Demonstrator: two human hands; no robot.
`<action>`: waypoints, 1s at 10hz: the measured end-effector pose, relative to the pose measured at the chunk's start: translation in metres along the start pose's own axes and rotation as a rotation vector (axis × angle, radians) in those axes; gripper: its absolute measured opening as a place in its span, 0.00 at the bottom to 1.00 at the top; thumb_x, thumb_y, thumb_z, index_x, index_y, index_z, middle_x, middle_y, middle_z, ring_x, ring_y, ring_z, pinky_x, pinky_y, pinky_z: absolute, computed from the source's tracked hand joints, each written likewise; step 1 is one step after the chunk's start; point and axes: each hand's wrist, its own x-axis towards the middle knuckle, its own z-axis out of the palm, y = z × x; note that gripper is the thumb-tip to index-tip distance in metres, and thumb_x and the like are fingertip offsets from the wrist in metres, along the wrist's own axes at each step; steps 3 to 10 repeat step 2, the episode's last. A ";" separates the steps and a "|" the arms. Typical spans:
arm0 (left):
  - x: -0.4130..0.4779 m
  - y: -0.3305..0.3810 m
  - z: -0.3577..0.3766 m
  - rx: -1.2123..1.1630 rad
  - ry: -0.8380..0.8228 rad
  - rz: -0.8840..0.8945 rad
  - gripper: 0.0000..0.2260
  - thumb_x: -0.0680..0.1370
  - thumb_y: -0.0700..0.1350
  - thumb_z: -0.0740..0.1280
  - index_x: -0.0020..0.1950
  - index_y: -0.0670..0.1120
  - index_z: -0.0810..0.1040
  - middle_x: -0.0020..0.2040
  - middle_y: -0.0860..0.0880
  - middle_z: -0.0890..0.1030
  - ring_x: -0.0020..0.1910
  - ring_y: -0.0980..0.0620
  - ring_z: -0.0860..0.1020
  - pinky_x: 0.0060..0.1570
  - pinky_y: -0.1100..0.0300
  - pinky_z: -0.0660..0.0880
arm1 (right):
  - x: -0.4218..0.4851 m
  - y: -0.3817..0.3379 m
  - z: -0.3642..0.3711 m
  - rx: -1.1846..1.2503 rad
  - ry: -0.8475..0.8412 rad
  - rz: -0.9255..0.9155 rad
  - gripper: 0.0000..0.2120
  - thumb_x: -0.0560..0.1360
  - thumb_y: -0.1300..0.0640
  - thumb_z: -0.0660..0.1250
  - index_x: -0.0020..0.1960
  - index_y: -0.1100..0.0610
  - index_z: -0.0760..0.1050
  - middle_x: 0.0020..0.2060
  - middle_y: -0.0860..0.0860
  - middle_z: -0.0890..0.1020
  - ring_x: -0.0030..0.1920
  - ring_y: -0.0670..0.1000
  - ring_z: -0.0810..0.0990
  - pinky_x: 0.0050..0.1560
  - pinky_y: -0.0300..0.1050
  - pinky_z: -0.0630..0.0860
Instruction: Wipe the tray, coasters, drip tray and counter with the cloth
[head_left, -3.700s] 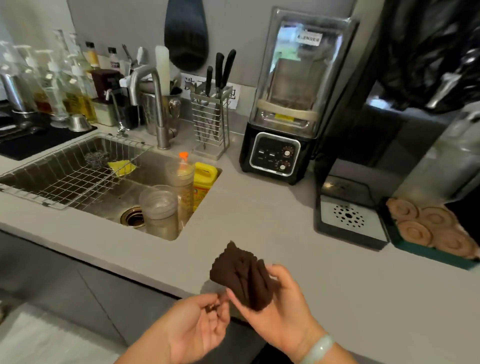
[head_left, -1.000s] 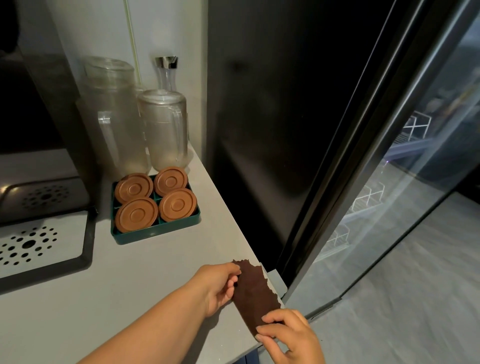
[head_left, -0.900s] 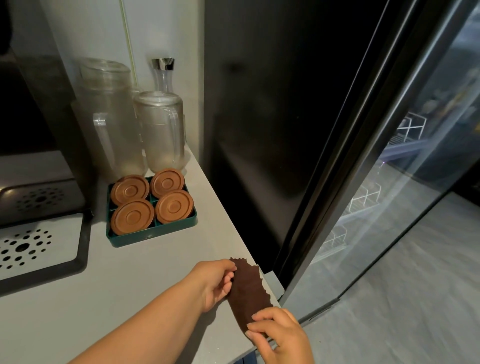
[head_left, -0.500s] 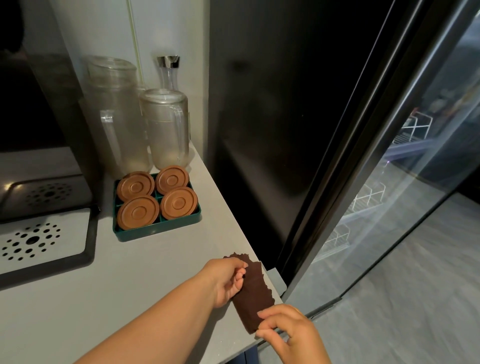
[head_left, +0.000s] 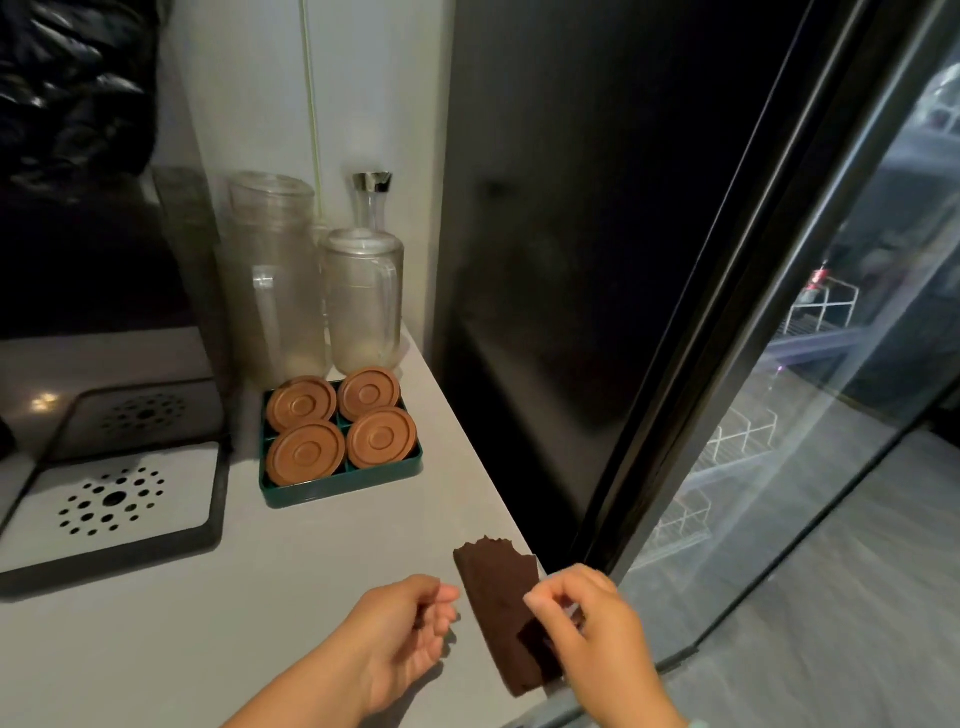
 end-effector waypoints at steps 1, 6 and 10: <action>-0.005 -0.015 0.001 -0.156 -0.101 -0.087 0.15 0.80 0.39 0.59 0.38 0.33 0.78 0.26 0.40 0.76 0.20 0.48 0.75 0.20 0.64 0.73 | 0.000 -0.033 0.017 -0.063 -0.097 -0.271 0.08 0.73 0.46 0.67 0.40 0.47 0.80 0.41 0.38 0.78 0.49 0.41 0.72 0.52 0.34 0.68; -0.009 -0.020 0.000 -0.273 -0.246 -0.152 0.14 0.79 0.33 0.53 0.40 0.32 0.77 0.33 0.37 0.78 0.30 0.43 0.80 0.29 0.58 0.77 | -0.005 -0.050 0.036 -0.127 -0.234 -0.284 0.17 0.72 0.33 0.56 0.46 0.40 0.79 0.47 0.33 0.74 0.54 0.38 0.67 0.58 0.33 0.62; -0.009 -0.020 0.000 -0.273 -0.246 -0.152 0.14 0.79 0.33 0.53 0.40 0.32 0.77 0.33 0.37 0.78 0.30 0.43 0.80 0.29 0.58 0.77 | -0.005 -0.050 0.036 -0.127 -0.234 -0.284 0.17 0.72 0.33 0.56 0.46 0.40 0.79 0.47 0.33 0.74 0.54 0.38 0.67 0.58 0.33 0.62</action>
